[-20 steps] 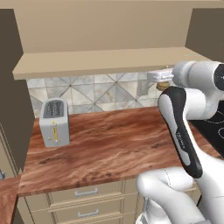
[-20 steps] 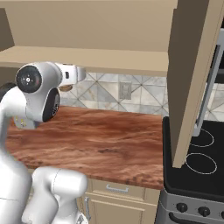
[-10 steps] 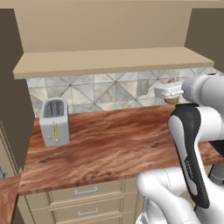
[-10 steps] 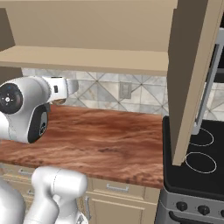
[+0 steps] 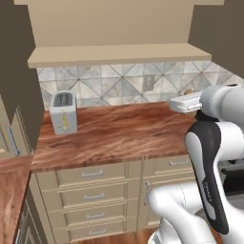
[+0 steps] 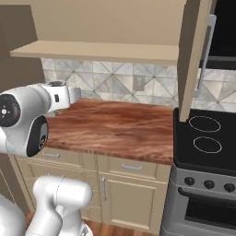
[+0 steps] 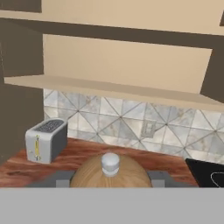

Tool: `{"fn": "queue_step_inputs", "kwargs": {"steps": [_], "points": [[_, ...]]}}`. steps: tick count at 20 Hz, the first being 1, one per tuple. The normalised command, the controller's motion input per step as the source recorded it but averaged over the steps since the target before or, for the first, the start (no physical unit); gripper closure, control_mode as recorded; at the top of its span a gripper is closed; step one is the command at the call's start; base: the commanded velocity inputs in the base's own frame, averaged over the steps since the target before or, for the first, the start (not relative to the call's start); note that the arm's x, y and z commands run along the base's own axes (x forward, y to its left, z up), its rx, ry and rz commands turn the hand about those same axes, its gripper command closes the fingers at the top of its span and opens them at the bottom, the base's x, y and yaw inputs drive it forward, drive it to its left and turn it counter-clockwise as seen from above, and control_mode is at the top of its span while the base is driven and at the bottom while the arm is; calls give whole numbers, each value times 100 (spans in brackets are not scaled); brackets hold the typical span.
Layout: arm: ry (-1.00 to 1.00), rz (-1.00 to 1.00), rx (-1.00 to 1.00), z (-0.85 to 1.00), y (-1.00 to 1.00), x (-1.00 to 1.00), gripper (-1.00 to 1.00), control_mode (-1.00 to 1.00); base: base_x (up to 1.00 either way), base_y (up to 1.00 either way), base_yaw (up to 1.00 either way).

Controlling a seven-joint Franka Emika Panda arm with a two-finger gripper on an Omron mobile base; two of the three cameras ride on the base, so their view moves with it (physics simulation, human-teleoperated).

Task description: Retrieve the shaker from the cabinet and place it next the steak on a plate on the dining table.

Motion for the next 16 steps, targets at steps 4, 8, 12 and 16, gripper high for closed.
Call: {"fn": "queue_step_inputs", "kwargs": {"steps": [4, 8, 12, 16], "points": [[0, 0, 0, 0, 0, 0, 100, 100, -66, 0, 20], [0, 0, 0, 0, 0, 0, 100, 100, -43, 0, 42], [0, 0, 0, 0, 0, 0, 100, 100, -30, 0, 54], [0, 0, 0, 0, 0, 0, 100, 100, -30, 0, 55]]}}
